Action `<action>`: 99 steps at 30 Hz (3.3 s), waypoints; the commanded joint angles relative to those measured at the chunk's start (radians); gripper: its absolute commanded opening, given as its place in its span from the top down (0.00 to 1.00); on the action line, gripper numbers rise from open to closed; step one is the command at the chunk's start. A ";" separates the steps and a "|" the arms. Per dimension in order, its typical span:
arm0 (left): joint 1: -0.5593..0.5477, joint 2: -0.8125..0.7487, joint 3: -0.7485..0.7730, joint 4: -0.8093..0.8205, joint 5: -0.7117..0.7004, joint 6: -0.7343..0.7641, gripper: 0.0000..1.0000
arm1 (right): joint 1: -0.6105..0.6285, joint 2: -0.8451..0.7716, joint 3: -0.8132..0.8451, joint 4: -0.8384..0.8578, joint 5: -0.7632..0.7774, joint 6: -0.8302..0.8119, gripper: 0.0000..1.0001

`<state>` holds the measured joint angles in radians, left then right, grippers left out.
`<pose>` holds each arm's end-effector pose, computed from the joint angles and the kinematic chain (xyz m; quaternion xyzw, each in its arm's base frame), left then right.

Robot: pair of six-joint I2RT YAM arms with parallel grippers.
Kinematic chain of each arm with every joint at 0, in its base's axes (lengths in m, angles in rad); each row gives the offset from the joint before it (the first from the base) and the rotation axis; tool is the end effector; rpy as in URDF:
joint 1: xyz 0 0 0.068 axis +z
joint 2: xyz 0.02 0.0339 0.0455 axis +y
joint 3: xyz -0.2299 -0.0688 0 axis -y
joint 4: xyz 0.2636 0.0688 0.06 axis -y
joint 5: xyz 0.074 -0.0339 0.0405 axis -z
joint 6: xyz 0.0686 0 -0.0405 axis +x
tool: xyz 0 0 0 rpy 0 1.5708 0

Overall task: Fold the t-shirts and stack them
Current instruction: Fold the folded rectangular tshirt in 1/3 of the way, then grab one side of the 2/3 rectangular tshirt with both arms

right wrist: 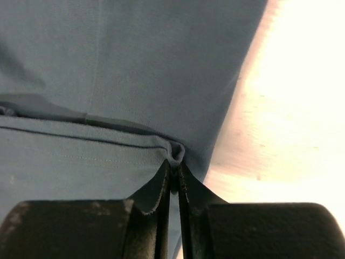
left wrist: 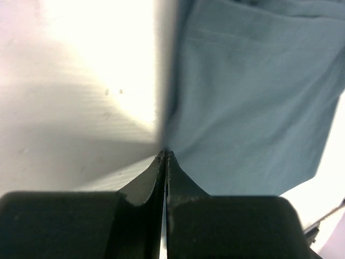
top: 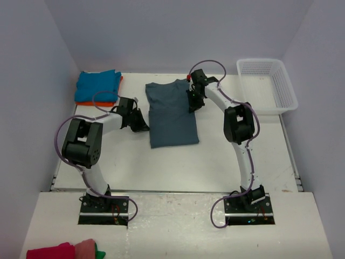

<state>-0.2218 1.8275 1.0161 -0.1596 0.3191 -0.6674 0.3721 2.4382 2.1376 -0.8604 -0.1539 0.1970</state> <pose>0.3678 -0.1050 0.0711 -0.1626 0.9303 -0.2625 0.1980 0.4819 0.1994 0.1114 -0.1009 0.9711 0.1292 0.1736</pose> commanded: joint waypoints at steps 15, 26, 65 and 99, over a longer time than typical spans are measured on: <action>-0.028 -0.384 -0.077 -0.169 -0.005 0.075 0.98 | -0.032 -0.511 -0.459 0.139 0.019 0.094 0.42; -0.036 -0.496 -0.298 -0.014 0.201 0.043 0.74 | -0.029 -0.778 -1.065 0.484 -0.203 0.229 0.25; 0.001 -0.378 -0.336 0.031 0.166 0.034 0.67 | -0.030 -0.674 -1.233 0.643 -0.131 0.366 1.00; -0.025 -0.068 -0.425 0.465 0.409 -0.123 1.00 | 0.004 -0.679 -1.233 0.629 -0.130 0.357 1.00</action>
<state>-0.2382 1.7466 0.6319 0.2382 0.6868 -0.7708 0.3553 1.7496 0.9245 -0.2073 -0.3061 0.5659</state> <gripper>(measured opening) 0.035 0.014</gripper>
